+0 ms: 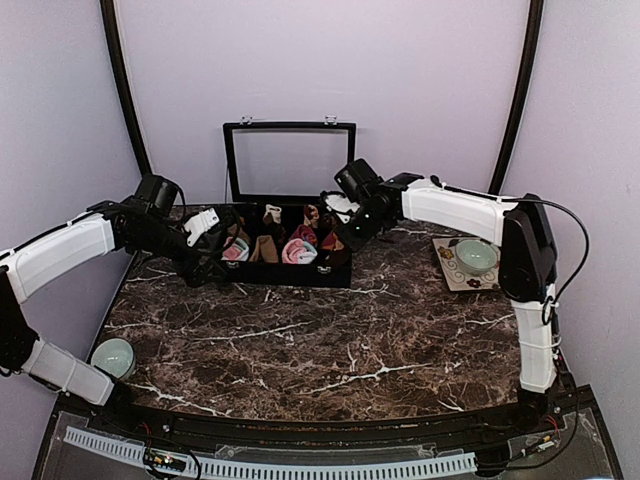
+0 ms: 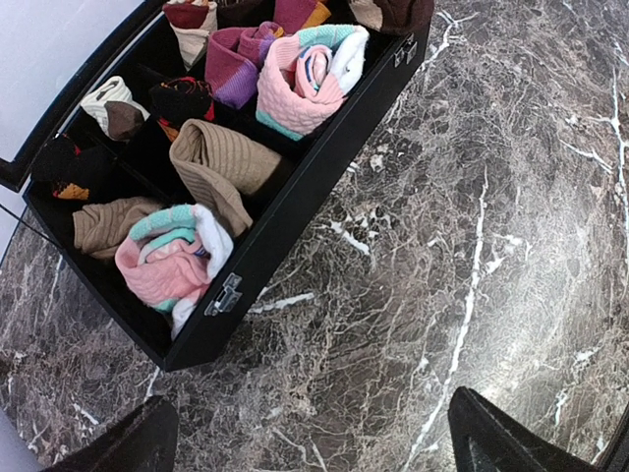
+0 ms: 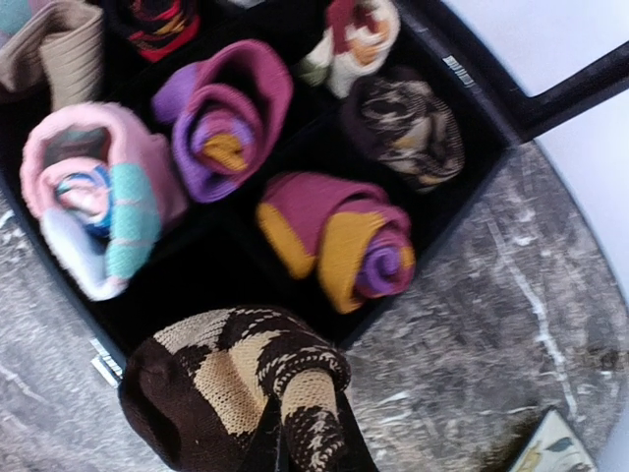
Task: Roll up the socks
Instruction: Place the sock in the storage box.
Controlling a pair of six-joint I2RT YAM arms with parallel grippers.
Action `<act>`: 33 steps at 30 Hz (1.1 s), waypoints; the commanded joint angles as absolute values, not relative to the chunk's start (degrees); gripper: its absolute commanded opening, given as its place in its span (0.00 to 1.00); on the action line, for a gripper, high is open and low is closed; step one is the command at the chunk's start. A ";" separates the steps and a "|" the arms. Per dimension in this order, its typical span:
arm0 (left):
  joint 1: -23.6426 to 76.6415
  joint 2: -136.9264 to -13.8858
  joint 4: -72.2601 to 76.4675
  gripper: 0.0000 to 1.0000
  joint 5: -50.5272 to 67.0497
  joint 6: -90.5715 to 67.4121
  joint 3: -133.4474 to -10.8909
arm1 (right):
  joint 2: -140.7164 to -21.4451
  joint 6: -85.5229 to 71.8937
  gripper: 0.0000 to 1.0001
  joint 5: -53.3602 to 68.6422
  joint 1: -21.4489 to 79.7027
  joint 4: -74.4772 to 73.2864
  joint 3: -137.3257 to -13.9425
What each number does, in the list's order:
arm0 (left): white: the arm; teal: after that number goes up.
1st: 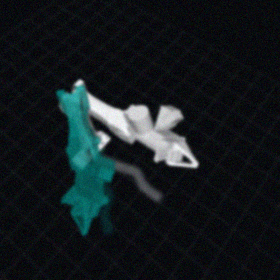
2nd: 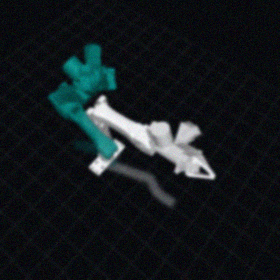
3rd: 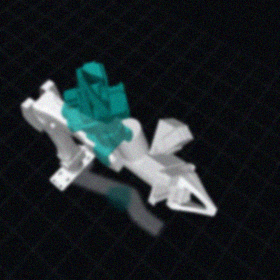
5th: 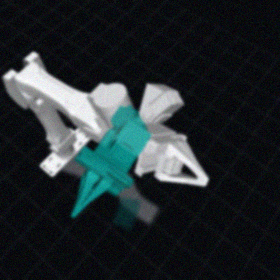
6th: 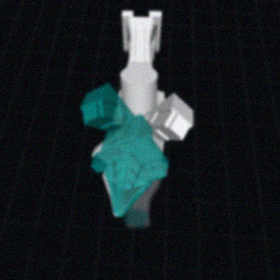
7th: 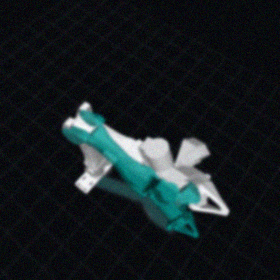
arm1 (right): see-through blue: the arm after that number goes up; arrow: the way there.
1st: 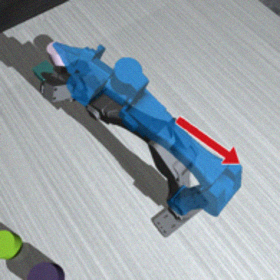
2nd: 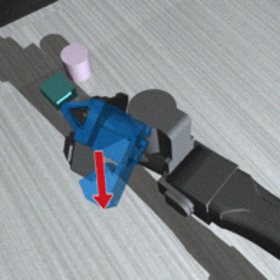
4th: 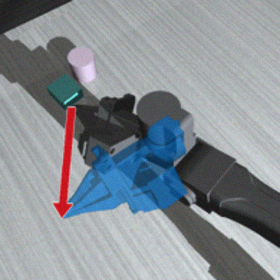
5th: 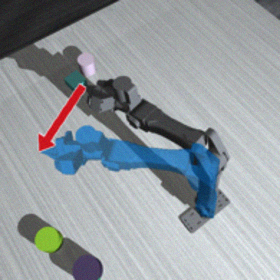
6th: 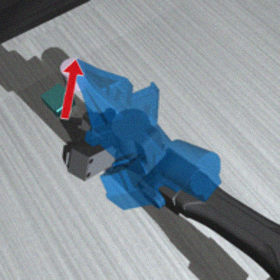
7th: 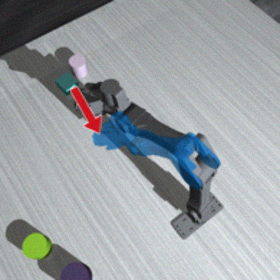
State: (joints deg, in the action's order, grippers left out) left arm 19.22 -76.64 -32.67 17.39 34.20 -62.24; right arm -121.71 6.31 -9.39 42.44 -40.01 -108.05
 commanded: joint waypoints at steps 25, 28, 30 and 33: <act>18.53 -72.16 -31.26 0.99 16.06 32.67 -59.84 | -122.39 32.79 0.00 -29.96 53.97 -26.26 -101.38; 18.48 -72.25 -31.17 0.99 15.63 32.78 -59.85 | -123.48 32.14 0.00 -28.80 53.76 -27.19 -101.70; 18.48 -72.18 -31.17 0.99 15.35 32.90 -59.93 | -124.32 31.15 0.00 -27.36 53.01 -28.47 -102.61; 18.44 -71.82 -31.12 0.99 14.88 33.21 -59.79 | -125.38 27.04 0.00 -20.29 50.68 -31.97 -105.52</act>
